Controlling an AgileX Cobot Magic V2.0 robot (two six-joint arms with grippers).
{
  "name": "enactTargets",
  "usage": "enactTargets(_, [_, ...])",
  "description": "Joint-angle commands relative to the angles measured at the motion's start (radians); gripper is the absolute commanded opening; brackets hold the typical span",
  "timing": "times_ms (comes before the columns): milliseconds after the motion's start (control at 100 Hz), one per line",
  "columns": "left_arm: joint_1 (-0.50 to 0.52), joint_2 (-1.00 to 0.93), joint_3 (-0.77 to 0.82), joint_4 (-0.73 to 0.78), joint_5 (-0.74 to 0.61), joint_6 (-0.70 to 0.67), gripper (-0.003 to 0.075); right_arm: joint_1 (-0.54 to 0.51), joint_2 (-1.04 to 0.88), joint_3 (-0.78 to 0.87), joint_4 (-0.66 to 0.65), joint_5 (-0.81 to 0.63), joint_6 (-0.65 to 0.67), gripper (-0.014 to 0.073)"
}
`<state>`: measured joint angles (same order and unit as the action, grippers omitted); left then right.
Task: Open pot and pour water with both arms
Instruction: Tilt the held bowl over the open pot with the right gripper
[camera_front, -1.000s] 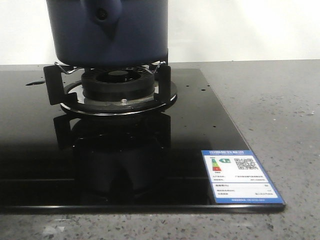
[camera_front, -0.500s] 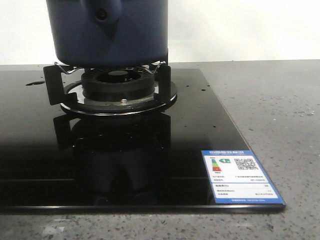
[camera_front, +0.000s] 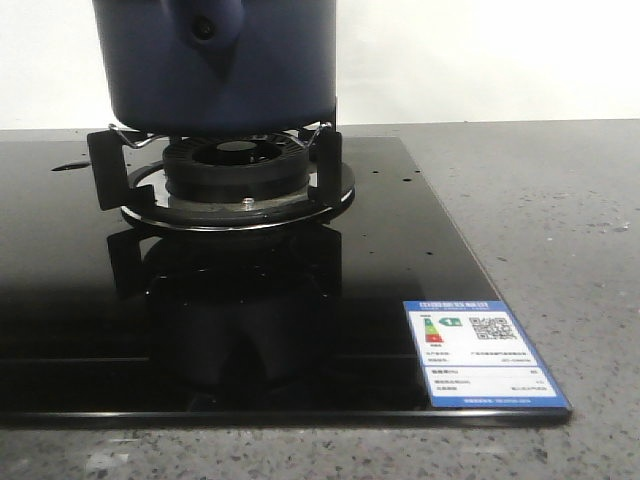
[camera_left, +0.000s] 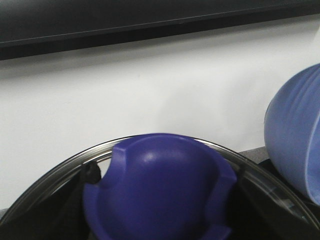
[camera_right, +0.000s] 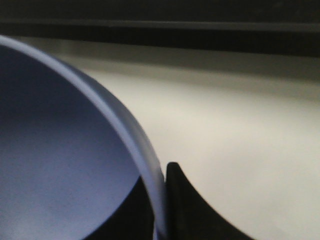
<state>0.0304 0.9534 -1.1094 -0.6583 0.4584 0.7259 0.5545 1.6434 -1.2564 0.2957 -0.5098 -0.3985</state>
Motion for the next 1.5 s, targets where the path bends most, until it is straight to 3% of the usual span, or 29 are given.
enactTargets(0, [0.003,-0.021,-0.035,-0.048,-0.081,-0.008,0.0365,0.004,-0.058,-0.027,-0.035,-0.148,0.000,-0.0042])
enactTargets(260, [0.003,-0.021,-0.035,-0.050,-0.087,-0.008,0.0365,0.004,-0.058,-0.027,-0.076,-0.313,0.000,-0.0042])
enactTargets(530, [0.003,-0.021,-0.035,-0.050,-0.088,-0.008,0.0365,0.004,-0.058,-0.027,-0.168,-0.340,0.000,-0.0042])
enactTargets(770, [0.003,-0.021,-0.035,-0.050,-0.093,-0.008,0.0365,0.004,-0.058,-0.027,-0.201,-0.448,0.000,-0.0042])
enactTargets(1490, [0.003,-0.021,-0.035,-0.050,-0.099,-0.008,0.0365,0.004,-0.058,-0.036,-0.208,-0.460,0.000,-0.0042])
